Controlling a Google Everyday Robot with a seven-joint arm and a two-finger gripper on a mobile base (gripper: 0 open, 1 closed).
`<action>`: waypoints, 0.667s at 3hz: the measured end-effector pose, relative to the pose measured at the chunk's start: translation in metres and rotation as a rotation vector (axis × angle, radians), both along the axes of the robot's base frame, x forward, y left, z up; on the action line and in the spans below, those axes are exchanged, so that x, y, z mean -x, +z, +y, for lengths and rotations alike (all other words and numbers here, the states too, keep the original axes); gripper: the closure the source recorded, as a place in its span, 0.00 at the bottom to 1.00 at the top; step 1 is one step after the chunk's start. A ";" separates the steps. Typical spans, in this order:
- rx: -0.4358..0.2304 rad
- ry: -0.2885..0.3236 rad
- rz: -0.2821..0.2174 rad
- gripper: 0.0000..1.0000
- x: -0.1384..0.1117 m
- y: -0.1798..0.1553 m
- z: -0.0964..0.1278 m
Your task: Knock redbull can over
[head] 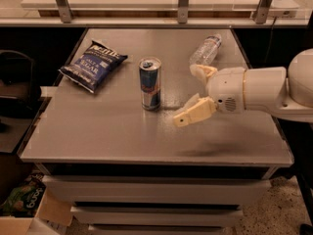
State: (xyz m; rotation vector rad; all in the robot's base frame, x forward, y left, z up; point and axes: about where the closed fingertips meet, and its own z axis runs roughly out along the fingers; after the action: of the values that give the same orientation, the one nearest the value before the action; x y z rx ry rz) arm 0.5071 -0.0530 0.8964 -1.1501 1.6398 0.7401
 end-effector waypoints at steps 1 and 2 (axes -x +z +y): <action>-0.106 0.042 -0.049 0.00 -0.003 -0.002 0.023; -0.173 0.084 -0.085 0.00 -0.005 0.000 0.041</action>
Offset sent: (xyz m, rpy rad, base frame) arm 0.0093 0.0576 0.0009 0.2567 -0.1275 0.1257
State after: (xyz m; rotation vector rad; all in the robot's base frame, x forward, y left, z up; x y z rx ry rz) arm 0.5124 -0.0115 0.8964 -1.1162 1.4343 0.8581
